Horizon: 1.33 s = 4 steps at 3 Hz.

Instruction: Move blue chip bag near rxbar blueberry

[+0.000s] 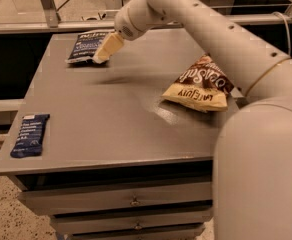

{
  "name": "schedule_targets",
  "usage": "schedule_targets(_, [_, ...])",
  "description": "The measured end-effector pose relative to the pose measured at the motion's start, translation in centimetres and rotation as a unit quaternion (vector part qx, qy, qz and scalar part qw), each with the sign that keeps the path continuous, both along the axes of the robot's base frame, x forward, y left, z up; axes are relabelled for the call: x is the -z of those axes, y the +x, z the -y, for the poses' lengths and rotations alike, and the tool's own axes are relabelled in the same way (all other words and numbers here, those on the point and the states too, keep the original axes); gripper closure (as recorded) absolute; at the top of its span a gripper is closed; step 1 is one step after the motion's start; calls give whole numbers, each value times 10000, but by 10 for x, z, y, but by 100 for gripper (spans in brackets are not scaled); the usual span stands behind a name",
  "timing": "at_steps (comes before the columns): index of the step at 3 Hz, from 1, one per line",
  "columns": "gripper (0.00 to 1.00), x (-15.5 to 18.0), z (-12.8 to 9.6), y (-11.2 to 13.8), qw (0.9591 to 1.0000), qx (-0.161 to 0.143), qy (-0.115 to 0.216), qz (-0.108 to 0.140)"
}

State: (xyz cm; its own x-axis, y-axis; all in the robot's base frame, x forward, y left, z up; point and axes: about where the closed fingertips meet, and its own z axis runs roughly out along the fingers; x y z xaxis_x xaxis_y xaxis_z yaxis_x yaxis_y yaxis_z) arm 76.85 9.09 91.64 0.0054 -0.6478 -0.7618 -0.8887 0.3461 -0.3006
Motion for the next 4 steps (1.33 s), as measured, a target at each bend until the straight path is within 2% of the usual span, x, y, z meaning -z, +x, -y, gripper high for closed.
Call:
schedule_targets(1, [0, 22, -32, 15, 9997, -187, -22, -170])
schedule_targets(2, [19, 40, -50, 23, 9992, -241, -103, -310])
schedule_targets(3, [41, 49, -50, 28, 9992, -129, -175, -342])
schedule_targets(4, [65, 50, -41, 28, 9993, 23, -244, -289])
